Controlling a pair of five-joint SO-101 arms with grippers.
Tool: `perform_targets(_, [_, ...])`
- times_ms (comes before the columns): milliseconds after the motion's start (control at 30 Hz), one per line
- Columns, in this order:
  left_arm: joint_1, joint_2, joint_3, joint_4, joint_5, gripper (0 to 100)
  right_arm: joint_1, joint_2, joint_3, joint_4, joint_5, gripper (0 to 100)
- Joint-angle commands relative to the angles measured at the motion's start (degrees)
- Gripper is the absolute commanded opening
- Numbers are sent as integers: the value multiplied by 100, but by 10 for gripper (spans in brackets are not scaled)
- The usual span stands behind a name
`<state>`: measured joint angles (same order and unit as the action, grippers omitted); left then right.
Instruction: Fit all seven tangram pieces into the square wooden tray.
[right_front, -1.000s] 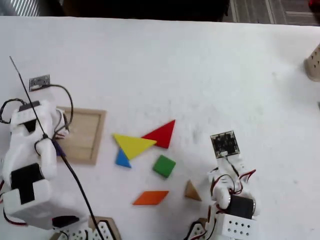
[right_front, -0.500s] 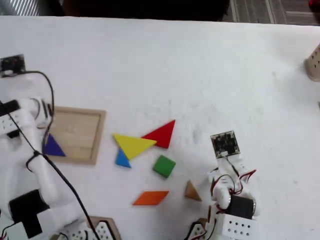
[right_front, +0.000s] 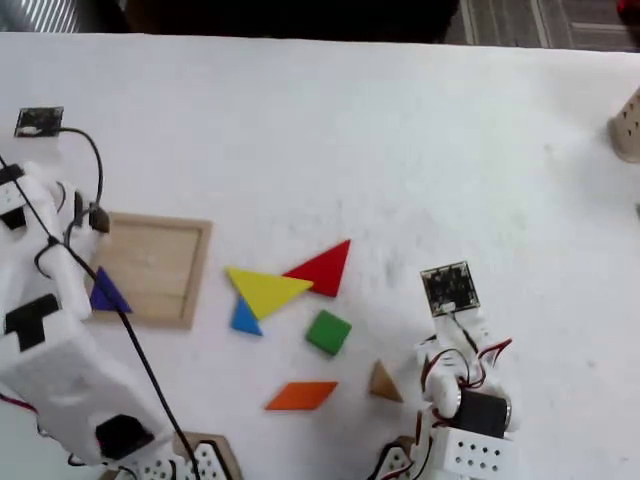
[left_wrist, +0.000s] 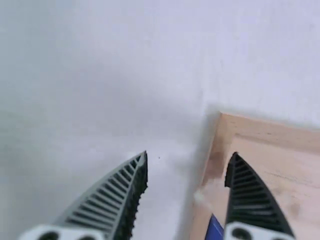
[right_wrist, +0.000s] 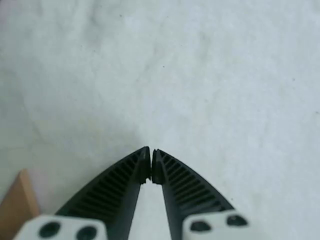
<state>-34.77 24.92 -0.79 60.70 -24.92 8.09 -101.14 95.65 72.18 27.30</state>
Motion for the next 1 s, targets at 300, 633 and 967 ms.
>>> perform_targets(300, [48, 831, -413, 97, -448, 240, 4, -66, -44, -40, 70, 18])
perform_targets(633, [-84, 910, -448, 167, -633, 37, 13, -66, -44, -40, 70, 18])
perform_targets(967, [-567, 910, -1327, 185, -651, 35, 101, -66, -44, -40, 70, 18])
